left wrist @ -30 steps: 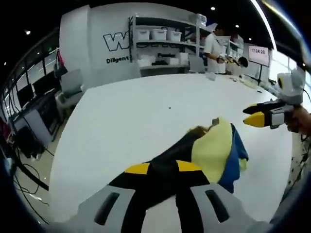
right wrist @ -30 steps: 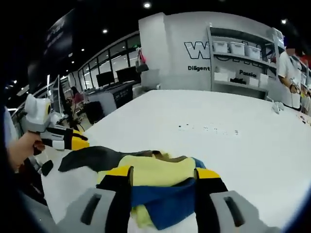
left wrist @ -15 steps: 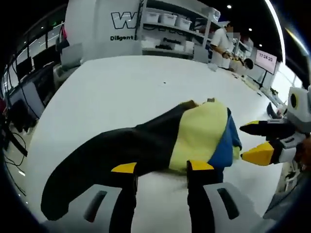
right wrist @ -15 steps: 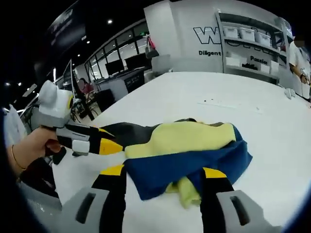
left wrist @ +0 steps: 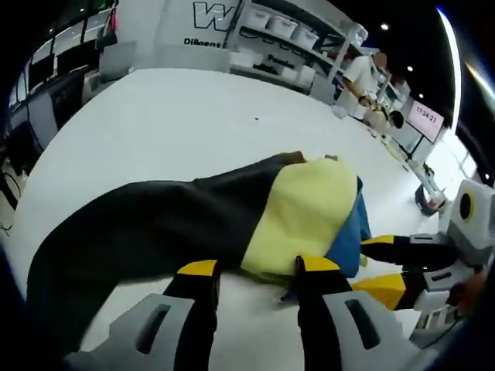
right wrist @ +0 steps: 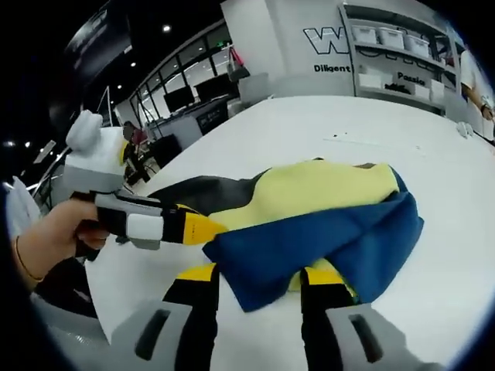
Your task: Fold the garment on the visible template until the final outline fits inside the template.
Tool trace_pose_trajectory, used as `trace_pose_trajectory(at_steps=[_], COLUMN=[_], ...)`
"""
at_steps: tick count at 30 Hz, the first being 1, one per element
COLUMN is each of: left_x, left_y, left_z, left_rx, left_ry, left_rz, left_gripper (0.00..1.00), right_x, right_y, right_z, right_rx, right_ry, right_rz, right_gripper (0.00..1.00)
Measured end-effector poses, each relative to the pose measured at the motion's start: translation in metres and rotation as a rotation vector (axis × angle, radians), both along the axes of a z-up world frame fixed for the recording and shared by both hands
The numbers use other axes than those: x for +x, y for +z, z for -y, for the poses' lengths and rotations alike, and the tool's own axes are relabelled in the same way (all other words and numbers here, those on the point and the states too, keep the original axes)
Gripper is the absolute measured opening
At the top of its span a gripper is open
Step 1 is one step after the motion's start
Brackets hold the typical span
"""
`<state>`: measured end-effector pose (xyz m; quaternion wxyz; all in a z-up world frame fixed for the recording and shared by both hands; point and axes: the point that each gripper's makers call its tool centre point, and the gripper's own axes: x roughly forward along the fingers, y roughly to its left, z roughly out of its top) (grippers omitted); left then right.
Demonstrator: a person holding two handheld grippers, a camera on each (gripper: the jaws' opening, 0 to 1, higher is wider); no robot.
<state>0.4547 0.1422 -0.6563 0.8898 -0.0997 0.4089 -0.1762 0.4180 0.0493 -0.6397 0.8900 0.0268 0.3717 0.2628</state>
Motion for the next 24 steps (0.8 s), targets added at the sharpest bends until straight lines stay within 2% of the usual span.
trace_pose_trajectory(at_steps=[4,9,11,13,20,24], left_x=[0.002,0.003,0.004,0.003,0.005,0.006], left_y=[-0.006,-0.013,-0.012,-0.011,0.0,0.009], left_z=[0.004,0.005,0.005,0.006,0.002,-0.001], left_rx=[-0.035,-0.03,-0.024,-0.031,-0.005,0.008], left_ry=[0.025,0.027,0.025,0.017,-0.007,-0.013], left_rz=[-0.021,-0.037,-0.031,-0.029,0.009,0.038], left_gripper=[0.3,0.15,0.08,0.05,0.03,0.03], right_x=[0.0,0.001,0.002,0.002,0.002,0.007], right_y=[-0.004,-0.007,-0.006,-0.005,0.004,0.013], right_z=[0.002,0.001,0.001,0.0,0.012,0.035], right_rx=[-0.014,-0.007,-0.015,-0.015,-0.059,-0.098], right_ry=[-0.01,-0.013,-0.004,0.002,0.017,-0.031], right_rz=[0.005,0.003,0.012,0.021,0.058,0.095], right_gripper=[0.13,0.0,0.0,0.0,0.0,0.0])
